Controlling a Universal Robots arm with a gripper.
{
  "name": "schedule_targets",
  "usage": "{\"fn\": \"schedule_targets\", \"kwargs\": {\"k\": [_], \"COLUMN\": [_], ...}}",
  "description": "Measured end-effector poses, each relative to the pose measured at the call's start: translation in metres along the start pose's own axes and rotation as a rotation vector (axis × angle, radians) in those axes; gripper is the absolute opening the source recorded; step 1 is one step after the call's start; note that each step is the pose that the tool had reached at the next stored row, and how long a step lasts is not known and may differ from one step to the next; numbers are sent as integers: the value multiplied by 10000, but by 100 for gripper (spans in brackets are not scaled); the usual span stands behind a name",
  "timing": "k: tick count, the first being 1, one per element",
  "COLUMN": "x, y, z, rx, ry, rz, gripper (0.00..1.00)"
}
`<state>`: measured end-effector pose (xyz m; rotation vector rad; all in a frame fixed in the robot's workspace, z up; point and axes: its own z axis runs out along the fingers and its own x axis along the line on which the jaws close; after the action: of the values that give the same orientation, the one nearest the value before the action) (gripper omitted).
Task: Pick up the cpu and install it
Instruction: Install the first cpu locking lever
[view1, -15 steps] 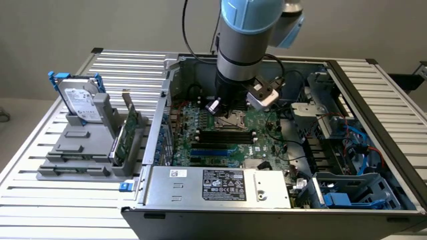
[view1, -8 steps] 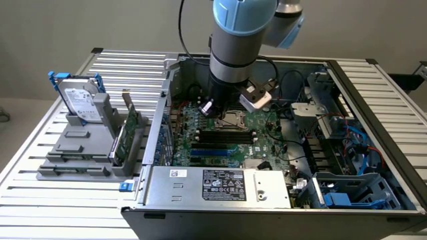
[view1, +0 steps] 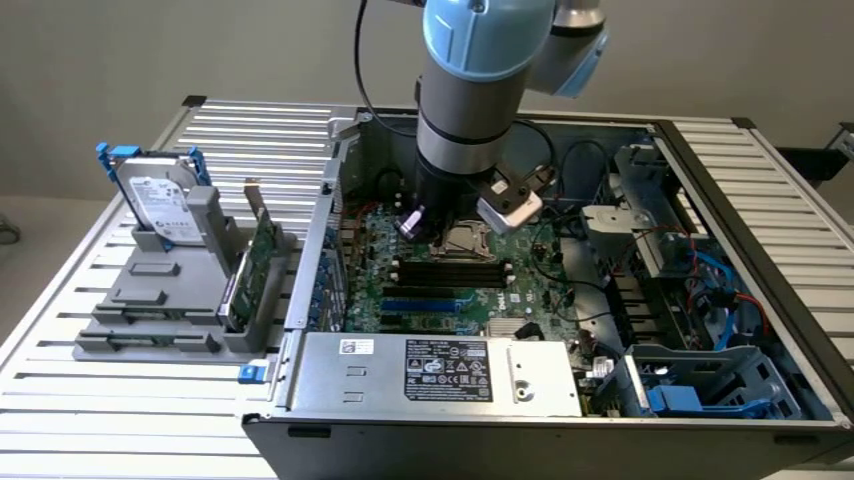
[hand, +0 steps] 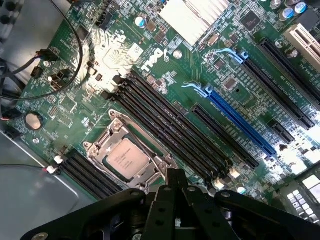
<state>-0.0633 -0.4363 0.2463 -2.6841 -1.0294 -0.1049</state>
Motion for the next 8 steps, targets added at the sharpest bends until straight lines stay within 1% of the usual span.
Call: {"fn": "schedule_targets", "kwargs": {"k": [5, 8], "x": [-9, -7], "y": [9, 7], "z": [48, 50], "rx": [1, 25], "ry": [2, 23], "rz": [1, 1], "gripper": [11, 11]}}
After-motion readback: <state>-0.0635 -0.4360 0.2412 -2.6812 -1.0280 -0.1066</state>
